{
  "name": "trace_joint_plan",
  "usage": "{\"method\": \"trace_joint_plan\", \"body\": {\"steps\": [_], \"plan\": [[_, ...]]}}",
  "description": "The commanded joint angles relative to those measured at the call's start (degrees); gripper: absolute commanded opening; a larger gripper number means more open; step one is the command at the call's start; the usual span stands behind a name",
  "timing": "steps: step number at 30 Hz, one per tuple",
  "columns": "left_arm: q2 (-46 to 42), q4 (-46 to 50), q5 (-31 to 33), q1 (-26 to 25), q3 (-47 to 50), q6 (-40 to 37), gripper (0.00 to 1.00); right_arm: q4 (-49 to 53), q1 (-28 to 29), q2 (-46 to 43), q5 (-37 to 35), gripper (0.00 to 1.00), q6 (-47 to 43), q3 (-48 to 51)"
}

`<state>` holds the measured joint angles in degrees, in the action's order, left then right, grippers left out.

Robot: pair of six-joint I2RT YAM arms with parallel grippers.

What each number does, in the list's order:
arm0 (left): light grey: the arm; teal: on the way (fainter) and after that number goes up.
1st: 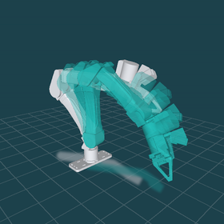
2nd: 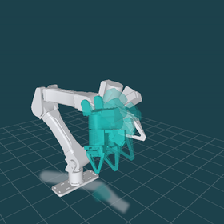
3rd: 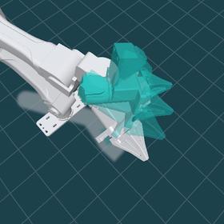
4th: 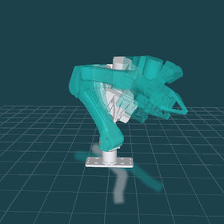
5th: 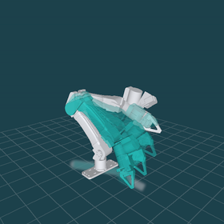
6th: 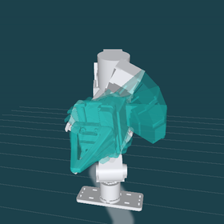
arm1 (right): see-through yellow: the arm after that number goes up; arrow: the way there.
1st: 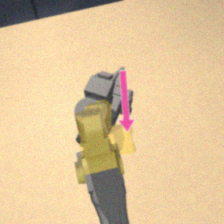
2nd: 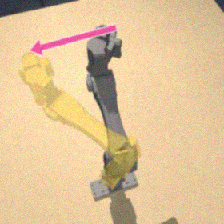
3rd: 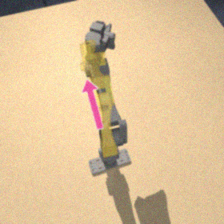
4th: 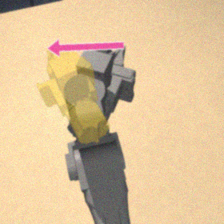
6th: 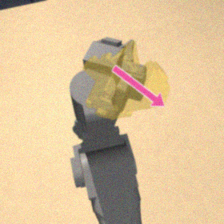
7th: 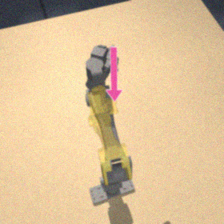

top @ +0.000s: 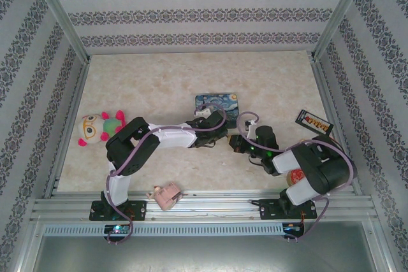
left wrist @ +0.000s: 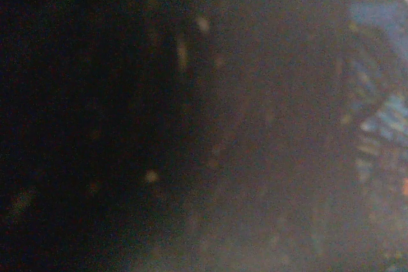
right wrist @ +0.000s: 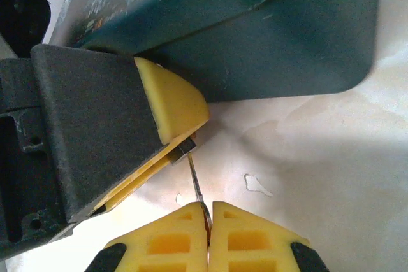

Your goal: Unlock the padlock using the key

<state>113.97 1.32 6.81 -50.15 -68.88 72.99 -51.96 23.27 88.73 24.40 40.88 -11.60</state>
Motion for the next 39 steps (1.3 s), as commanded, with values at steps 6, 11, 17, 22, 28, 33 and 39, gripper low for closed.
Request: {"method": "trace_joint_plan", "body": {"steps": [6, 11, 17, 22, 28, 33, 39], "plan": [[0.5, -5.7, -0.7, 0.4, 0.3, 3.8, 0.08, -11.7, 1.8, 5.9, -2.0, 0.00, 3.6, 1.5], [0.9, -6.2, -1.6, 0.5, 0.2, 4.4, 0.08, -14.3, 1.9, 7.7, -2.7, 0.00, 4.1, 1.9], [1.0, -6.9, -2.3, 0.5, 0.8, 5.5, 0.08, -16.2, 1.9, 8.4, -3.5, 0.00, 4.4, 2.3], [1.1, -7.6, -3.5, 0.7, 0.9, 6.4, 0.07, -17.0, 1.8, 8.4, -4.0, 0.00, 4.4, 2.7], [0.7, -10.0, -9.2, 1.3, 3.6, 11.7, 0.07, -18.2, 1.3, 8.8, -3.3, 0.00, 3.6, 2.3], [0.9, -10.3, -10.8, 1.5, 4.0, 12.8, 0.07, -19.1, 1.3, 9.0, -1.5, 0.00, 2.6, 1.7], [1.1, -11.3, -10.8, 1.5, 4.2, 13.0, 0.07, -19.3, 0.7, 9.0, -1.3, 0.00, 2.1, 2.0]]}}
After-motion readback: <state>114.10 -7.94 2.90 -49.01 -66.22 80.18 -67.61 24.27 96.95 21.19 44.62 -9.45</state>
